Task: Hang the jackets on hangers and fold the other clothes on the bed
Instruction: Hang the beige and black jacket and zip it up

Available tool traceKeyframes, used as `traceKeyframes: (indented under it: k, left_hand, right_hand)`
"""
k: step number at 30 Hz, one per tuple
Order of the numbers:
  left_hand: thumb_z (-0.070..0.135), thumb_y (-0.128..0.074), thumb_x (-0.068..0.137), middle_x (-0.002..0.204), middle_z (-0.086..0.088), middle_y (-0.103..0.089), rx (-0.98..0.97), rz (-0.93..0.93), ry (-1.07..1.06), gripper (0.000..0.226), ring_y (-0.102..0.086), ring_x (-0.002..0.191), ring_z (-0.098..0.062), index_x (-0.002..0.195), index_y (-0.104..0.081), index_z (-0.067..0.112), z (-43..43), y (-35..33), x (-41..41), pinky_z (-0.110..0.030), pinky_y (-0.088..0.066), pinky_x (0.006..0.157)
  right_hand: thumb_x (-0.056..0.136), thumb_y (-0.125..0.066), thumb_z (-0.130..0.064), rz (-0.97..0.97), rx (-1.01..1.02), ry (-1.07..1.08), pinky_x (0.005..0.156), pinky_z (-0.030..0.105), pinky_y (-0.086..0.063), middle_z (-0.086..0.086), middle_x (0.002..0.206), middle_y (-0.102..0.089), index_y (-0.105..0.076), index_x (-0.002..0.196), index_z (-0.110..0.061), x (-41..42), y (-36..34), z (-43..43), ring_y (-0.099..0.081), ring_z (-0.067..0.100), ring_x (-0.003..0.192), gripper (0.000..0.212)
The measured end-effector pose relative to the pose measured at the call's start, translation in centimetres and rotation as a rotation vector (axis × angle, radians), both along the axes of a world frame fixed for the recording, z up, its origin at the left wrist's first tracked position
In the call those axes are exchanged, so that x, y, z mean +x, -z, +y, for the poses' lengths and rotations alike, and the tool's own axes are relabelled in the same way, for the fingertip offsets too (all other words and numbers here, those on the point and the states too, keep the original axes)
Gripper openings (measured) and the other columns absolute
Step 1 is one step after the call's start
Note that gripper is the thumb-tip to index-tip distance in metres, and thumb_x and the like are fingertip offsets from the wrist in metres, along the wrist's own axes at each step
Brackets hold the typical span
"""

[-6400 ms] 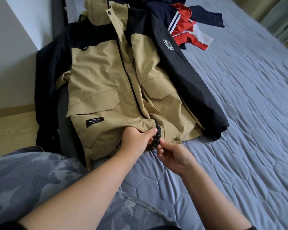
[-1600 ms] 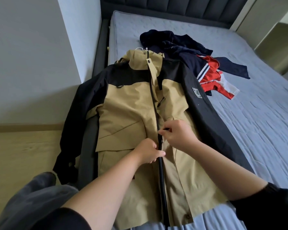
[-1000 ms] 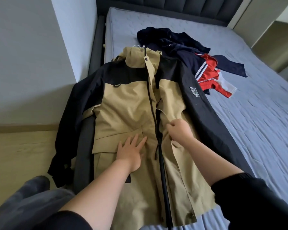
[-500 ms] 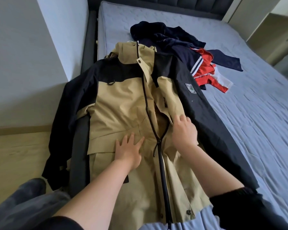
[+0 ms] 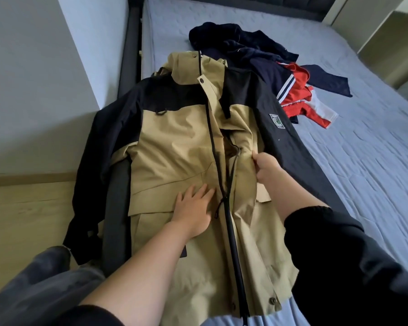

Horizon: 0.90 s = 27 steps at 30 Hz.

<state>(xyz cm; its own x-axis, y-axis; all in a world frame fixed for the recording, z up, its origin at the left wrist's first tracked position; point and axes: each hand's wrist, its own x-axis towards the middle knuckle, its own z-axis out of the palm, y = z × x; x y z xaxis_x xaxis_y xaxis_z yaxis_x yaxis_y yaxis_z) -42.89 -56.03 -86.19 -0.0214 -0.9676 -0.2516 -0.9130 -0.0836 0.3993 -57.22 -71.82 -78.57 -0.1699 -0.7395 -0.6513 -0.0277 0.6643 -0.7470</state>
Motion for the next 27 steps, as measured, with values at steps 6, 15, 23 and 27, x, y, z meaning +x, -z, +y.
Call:
traceKeyframes:
  k: [6,15,23,27]
  left_hand:
    - [0.023,-0.050,0.092,0.159,0.012,-0.010,-0.042,0.078,-0.027,0.064,-0.002,0.147,-0.018,0.150,-0.022,0.033,0.2,0.1,0.7,-0.041,-0.002,0.118]
    - [0.009,-0.047,0.085,0.157,0.008,-0.021,-0.112,0.138,0.000,0.061,-0.011,0.145,-0.015,0.143,-0.042,0.028,0.3,1.2,1.6,-0.035,-0.011,0.116]
    - [0.013,-0.054,0.085,0.149,0.006,-0.036,-0.075,0.373,-0.145,0.034,-0.021,0.142,-0.014,0.116,-0.065,0.021,0.4,0.7,1.6,-0.024,-0.015,0.114]
    - [0.032,-0.072,0.079,0.102,0.002,-0.058,-0.031,0.678,-0.267,0.013,-0.049,0.107,-0.013,0.070,-0.064,0.028,0.0,-1.4,0.0,-0.024,-0.037,0.089]
  right_hand:
    - [0.085,-0.057,-0.006,0.960,-0.773,-0.602,0.085,0.039,-0.048,0.006,0.107,-0.057,-0.057,0.112,-0.010,-0.4,0.7,4.1,-0.054,0.025,0.101,0.027]
    - [0.085,-0.056,-0.029,1.259,-0.889,-1.799,0.086,0.032,-0.035,-0.004,0.096,-0.047,-0.067,0.107,-0.029,2.2,-1.8,7.6,-0.041,0.020,0.097,0.024]
    - [0.089,-0.051,-0.020,1.167,-0.951,-1.362,0.088,0.025,-0.032,-0.003,0.084,-0.064,-0.066,0.088,-0.018,0.3,0.0,8.9,-0.051,0.019,0.089,0.016]
    - [0.084,-0.065,-0.015,0.783,-0.608,-0.938,0.071,0.026,-0.048,-0.009,0.071,-0.063,-0.071,0.078,-0.019,-1.3,-0.4,8.8,-0.060,0.013,0.076,0.009]
